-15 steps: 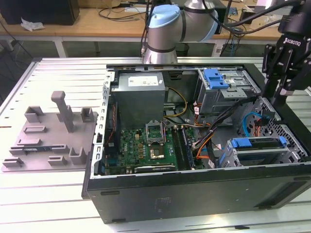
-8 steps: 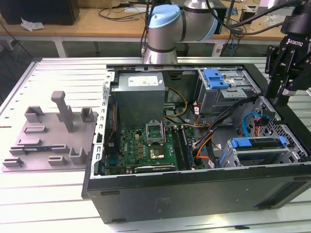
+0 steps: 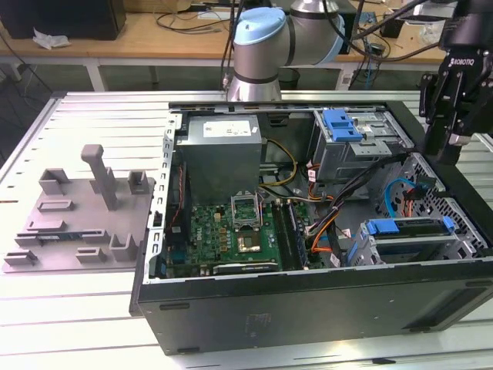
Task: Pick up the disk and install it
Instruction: 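Insert the first disk wire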
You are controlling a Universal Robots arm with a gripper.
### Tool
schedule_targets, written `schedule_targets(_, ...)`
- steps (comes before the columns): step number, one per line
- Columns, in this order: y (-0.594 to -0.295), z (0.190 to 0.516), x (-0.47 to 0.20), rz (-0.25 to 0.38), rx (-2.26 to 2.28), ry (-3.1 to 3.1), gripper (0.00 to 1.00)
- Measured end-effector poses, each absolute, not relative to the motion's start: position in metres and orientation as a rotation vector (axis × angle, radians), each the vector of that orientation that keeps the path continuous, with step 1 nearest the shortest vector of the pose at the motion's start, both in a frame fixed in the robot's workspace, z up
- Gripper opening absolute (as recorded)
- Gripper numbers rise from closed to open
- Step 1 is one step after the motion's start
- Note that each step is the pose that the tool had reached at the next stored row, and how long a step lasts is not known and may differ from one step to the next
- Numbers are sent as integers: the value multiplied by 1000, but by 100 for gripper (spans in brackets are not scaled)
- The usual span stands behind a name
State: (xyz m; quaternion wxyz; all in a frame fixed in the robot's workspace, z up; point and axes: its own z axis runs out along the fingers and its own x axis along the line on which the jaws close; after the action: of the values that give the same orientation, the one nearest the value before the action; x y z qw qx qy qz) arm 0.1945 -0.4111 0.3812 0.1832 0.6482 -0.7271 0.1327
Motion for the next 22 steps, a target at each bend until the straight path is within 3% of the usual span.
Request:
schedule_targets(14,-410,375,201,333,1650,-2178,44)
schedule_targets(22,-399,371,215,377,1611,-2164,44)
